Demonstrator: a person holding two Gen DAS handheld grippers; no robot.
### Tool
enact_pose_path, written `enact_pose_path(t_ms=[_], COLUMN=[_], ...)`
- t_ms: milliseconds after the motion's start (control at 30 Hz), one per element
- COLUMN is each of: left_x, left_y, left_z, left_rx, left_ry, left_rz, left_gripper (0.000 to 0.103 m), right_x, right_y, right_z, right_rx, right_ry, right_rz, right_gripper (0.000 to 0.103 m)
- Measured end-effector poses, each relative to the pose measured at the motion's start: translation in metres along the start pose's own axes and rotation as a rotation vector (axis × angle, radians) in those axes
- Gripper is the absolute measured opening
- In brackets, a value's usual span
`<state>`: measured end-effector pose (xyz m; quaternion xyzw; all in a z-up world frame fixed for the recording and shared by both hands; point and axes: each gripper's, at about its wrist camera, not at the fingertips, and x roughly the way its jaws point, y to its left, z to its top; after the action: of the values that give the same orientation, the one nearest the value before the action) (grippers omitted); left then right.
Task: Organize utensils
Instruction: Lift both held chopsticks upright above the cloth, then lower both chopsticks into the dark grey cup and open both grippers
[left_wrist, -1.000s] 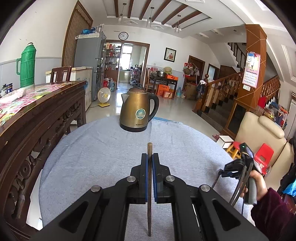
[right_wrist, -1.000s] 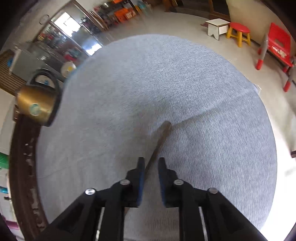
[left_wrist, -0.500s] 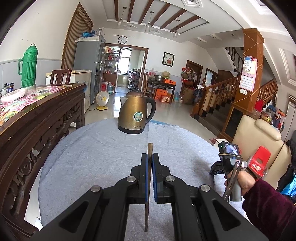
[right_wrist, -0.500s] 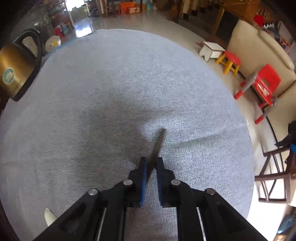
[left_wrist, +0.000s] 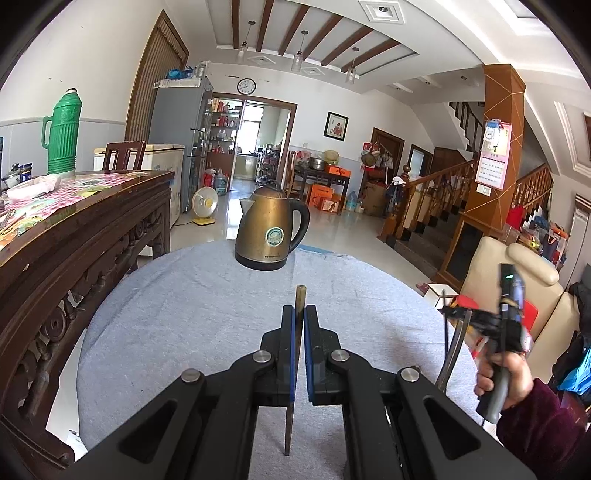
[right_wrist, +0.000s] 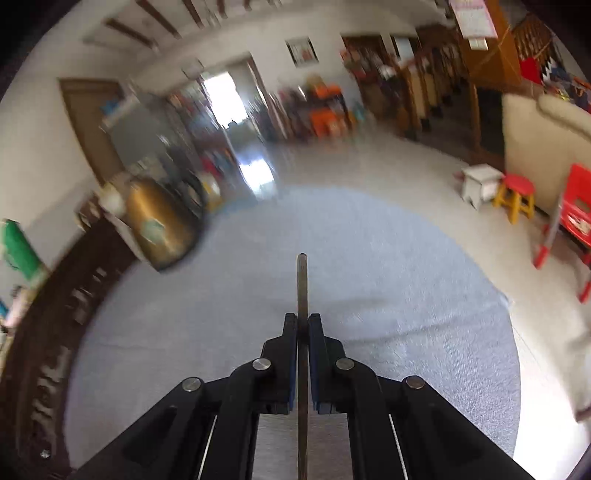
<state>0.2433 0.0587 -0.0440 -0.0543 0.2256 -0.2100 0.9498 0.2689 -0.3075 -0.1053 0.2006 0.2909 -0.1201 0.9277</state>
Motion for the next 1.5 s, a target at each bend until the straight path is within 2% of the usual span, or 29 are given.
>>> enact_pose_path(t_ms=[133,300,400,567,867,1033,1233,1500], left_x=[-0.004,-0.011,-0.012,-0.009,-0.022,-0.043,-0.075,-0.114], left_y=[-0.003,-0.002,0.000,0.005,0.002,-0.001,-0.014,-0.035], left_z=[-0.001,0.000,-0.001,-0.005,0.000,0.009,0.022,0.040], left_rx=[0.012,0.014,0.015,-0.012,0.006,0.031,0.090,0.134], left_ry=[-0.010,-0.032,-0.030,-0.009,-0.045,-0.083,-0.122,-0.149], left_rz=[0.003,-0.002,-0.005,-0.015,-0.005,0.006,0.014,-0.036], left_gripper=[0.004,0.004,0.004,0.004,0.004,0.004,0.004,0.004], right_x=[-0.033,-0.089,-0.121,-0.131,-0.139,-0.156,-0.181,-0.197], right_y=[0.006,0.033,0.056,0.085,0.085,0.087,0.107,0.128], right_z=[0.016,0.009,0.002,-0.001,-0.007,-0.007,-0.016,-0.031], right_rx=[-0.022,-0.077,-0.099,-0.122,-0.123,-0.152,-0.185,-0.193], right_ry=[-0.133,-0.293,-0.359,-0.382,-0.407,-0.454,-0.476,-0.494], right_rz=[0.062,0.119,0.152,0.185,0.216,0.263,0.354,0.430], right_gripper=[0.006,0.006,0.006,0.006,0.006,0.006,0.006,0.006])
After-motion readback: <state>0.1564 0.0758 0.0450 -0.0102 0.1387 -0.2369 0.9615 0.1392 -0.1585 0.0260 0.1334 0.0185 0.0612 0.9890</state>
